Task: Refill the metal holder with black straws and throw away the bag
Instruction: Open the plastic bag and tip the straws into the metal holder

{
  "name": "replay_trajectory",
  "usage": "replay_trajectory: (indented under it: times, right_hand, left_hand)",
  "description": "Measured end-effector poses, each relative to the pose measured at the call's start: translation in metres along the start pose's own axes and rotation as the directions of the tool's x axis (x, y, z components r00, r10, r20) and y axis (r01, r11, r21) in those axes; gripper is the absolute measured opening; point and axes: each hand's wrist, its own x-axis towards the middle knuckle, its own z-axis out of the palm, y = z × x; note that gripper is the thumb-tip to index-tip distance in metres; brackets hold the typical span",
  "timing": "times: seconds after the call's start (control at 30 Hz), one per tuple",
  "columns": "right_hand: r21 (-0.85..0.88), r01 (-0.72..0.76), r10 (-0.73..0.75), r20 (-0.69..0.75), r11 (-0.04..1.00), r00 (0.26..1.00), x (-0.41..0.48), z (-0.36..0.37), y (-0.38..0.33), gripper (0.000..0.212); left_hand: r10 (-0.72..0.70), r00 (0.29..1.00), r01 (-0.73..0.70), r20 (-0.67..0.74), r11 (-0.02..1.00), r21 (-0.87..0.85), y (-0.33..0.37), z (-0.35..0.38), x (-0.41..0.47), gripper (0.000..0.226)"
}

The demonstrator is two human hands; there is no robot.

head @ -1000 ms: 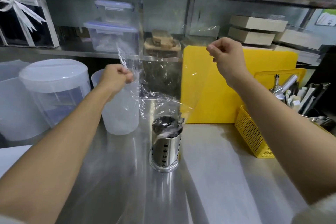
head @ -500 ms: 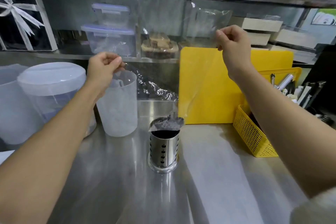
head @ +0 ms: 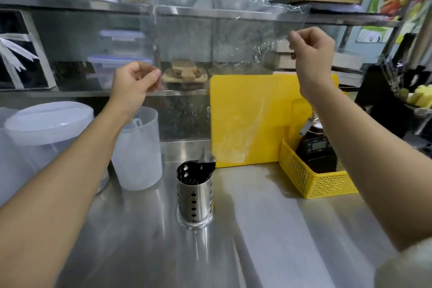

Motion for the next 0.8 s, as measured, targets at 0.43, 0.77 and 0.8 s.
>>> replay_trajectory:
  times: [0.43, 0.77, 0.8]
  right_hand:
    - [-0.117, -0.245, 0.237, -0.077, 0.962, 0.968, -0.02, -0.124, 0.096, 0.022]
    - [-0.234, -0.556, 0.579, 0.038, 0.798, 0.814, -0.09, -0.211, 0.246, 0.023]
    - [-0.267, -0.569, 0.602, 0.055, 0.778, 0.797, -0.101, -0.214, 0.258, 0.024]
  left_hand:
    - [-0.295, 0.941, 0.303, 0.167, 0.953, -0.026, -0.017, 0.135, -0.095, 0.015]
    - [-0.637, 0.759, 0.639, 0.136, 0.768, 0.036, -0.091, 0.237, -0.242, 0.009]
    - [-0.668, 0.733, 0.668, 0.129, 0.743, 0.053, -0.099, 0.243, -0.258, 0.013]
